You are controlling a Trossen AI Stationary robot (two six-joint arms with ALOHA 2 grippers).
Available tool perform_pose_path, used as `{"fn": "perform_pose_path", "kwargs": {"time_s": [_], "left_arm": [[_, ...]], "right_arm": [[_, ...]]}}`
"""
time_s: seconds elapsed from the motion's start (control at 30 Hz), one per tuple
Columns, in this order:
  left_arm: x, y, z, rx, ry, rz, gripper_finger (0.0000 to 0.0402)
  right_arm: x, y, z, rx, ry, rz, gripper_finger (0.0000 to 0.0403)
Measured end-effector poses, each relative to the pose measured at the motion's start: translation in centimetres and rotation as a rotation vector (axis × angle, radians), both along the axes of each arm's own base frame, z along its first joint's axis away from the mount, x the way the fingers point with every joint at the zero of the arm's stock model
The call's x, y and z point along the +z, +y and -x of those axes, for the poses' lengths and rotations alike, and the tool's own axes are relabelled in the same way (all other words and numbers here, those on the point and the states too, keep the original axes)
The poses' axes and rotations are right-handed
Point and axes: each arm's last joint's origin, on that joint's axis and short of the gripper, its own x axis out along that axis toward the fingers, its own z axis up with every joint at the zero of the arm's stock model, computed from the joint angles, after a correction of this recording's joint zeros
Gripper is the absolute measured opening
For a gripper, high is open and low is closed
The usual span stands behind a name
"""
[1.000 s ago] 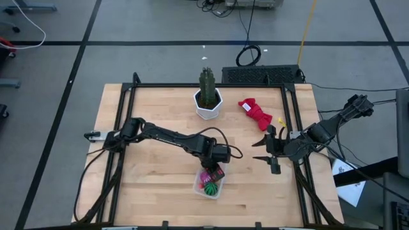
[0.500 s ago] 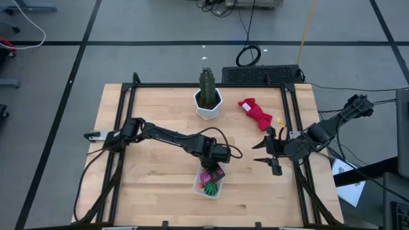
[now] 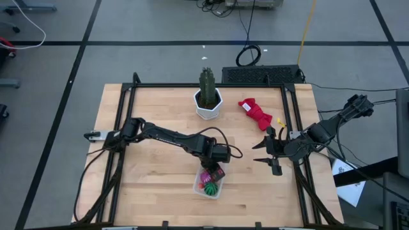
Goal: Pick and placing Produce into tupperware
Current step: Put the red strawberry into the transparent bin
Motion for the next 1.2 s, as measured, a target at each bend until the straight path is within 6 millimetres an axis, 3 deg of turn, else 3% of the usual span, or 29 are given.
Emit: {"fn": "perform_pose_path", "kwargs": {"time_s": [1.2], "left_arm": [[0.13, -0.24, -0.01, -0.106, -0.025, 0.007, 0.0124]], "right_arm": [[0.02, 0.00, 0.00, 0.000, 0.000, 0.000, 0.0209]]}}
